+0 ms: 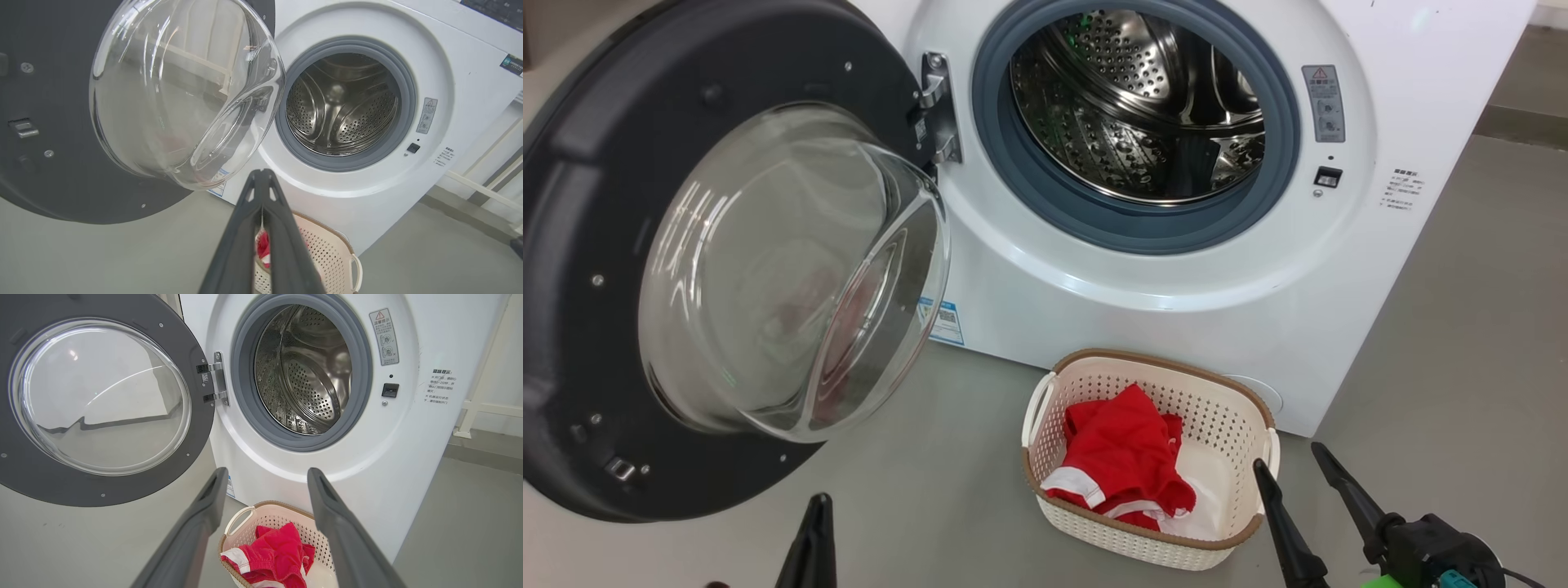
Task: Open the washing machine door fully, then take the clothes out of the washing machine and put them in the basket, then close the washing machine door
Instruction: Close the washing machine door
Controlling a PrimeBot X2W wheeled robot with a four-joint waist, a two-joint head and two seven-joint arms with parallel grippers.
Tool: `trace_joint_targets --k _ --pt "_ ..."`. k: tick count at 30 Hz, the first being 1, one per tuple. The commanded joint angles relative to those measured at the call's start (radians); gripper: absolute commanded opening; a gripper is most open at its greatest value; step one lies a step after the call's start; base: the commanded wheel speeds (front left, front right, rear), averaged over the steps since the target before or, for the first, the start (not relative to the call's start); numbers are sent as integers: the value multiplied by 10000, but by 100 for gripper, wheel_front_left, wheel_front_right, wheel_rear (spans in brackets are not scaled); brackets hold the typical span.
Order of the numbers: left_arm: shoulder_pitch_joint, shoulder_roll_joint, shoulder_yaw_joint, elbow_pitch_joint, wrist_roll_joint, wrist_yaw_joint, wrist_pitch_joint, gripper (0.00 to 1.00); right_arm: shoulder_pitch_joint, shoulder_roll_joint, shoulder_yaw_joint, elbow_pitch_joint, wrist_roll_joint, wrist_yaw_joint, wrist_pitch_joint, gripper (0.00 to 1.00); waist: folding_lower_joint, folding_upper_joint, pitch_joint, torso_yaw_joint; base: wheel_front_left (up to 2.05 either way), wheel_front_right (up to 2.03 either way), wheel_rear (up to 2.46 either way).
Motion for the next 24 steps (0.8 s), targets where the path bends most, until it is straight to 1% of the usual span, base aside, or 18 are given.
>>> trace_joint_targets --k 1,5,9,10,11,12,14,16,19,22,24 --pt "-279 -83 498 -382 -602 -275 -7 0 -194 -106 149 -277 -70 48 -65 100 0 0 18 43 0 0 0" --pt "-393 -303 1045 -769 -2194 -949 -31 0 -195 -106 112 -304 -121 48 -65 100 0 0 68 108 0 0 0" --pt "-514 -492 1900 -1224 -4157 -1537 -56 0 -242 -106 90 -325 -152 48 -65 100 0 0 123 139 0 0 0" --pt "-548 -546 2397 -1431 -5220 -1790 13 0 -261 -106 77 -333 -149 48 -65 100 0 0 132 151 0 0 0" --pt "-557 -552 2671 -1528 -5700 -1903 61 0 -265 -106 78 -335 -138 48 -65 100 0 0 124 153 0 0 0" --pt "-557 -552 2671 -1528 -5700 -1903 61 0 -265 -106 78 -335 -138 48 -65 100 0 0 124 153 0 0 0" --pt "-609 -568 3233 -1743 -6797 -2127 208 0 -275 -106 81 -333 -121 48 -65 100 0 0 128 165 0 0 0" --pt "-699 -469 3827 -1938 -7718 -2319 358 0 -279 -106 88 -330 -112 48 -65 100 0 0 125 172 0 0 0" --pt "-934 -181 4789 -2178 -8873 -2426 522 0 -264 -106 76 -343 -105 48 -65 100 0 0 114 199 0 0 0" --pt "-1299 292 5731 -2078 -9910 -2478 747 0 -265 -106 72 -354 -99 48 -65 100 0 0 112 213 0 0 0" --pt "-1574 682 6252 -1835 -10468 -2440 945 0 -262 -106 64 -360 -92 48 -65 100 0 0 109 219 0 0 0"
